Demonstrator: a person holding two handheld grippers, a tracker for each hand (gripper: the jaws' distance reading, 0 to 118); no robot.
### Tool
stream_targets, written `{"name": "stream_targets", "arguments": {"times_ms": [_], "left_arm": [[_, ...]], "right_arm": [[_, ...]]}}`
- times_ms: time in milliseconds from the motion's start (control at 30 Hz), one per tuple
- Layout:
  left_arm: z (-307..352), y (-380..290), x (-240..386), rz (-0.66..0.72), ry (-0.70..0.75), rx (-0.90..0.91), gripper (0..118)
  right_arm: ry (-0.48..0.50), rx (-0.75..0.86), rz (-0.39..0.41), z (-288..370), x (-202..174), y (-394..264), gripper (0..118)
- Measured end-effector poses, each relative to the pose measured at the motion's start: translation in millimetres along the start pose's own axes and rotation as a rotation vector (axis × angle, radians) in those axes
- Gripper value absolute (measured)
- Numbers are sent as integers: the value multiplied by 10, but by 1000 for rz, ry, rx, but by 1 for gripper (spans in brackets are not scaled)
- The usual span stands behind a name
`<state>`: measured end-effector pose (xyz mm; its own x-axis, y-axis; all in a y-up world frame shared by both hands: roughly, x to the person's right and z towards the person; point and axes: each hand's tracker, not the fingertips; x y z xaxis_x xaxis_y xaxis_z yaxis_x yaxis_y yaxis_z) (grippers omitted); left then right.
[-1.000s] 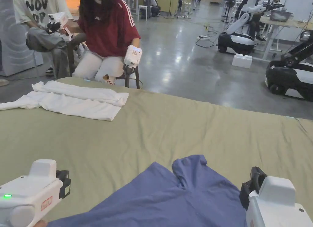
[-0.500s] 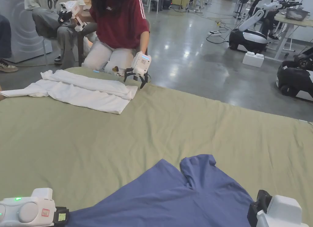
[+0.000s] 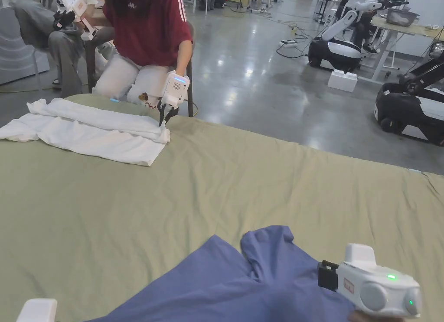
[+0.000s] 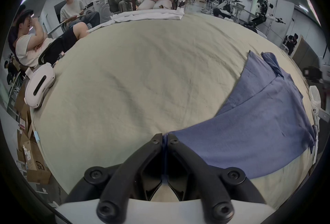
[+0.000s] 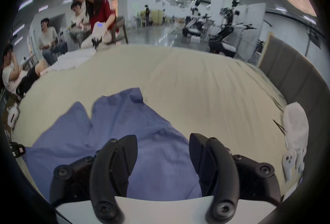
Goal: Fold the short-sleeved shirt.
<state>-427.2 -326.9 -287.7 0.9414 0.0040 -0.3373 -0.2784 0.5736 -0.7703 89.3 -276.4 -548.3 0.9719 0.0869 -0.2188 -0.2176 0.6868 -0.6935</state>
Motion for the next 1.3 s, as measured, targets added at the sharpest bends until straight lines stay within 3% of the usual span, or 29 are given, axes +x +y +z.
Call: {"name": "stream_targets", "arguments": {"times_ms": [167,267,433,500,533,633,700,733,933,1000,1300], "left_arm": [[35,-64,-78,40,-2,26,0],[20,-78,-102,56,-6,35,0],[-64,-71,-83,35,14,20,0],[-88,-61,-99,41,15,18,0],[-109,-65,-96,42,16,18,0],[-136,-56,-109,43,18,20,0],[-132,-56,-93,44,18,37,0],[-127,-48,-95,42,17,45,0],[70,68,-57,62,6,145,0],[188,163,-31,58,-8,194,0],[662,877,210,10,-97,417,0]], "right_arm": [[52,-158,91,-702,0,252,72],[57,-206,83,-946,-35,309,79],[68,-248,132,-1159,-122,322,79],[67,-240,116,-1123,-116,308,78],[70,-239,107,-1111,-110,300,75],[93,-223,83,-1043,-124,262,50],[86,-202,96,-977,-173,236,9],[74,-190,111,-999,-163,239,0],[54,-51,54,-551,-80,200,0],[71,-13,13,-200,-4,211,0],[-37,262,-75,1255,564,295,0]]}}
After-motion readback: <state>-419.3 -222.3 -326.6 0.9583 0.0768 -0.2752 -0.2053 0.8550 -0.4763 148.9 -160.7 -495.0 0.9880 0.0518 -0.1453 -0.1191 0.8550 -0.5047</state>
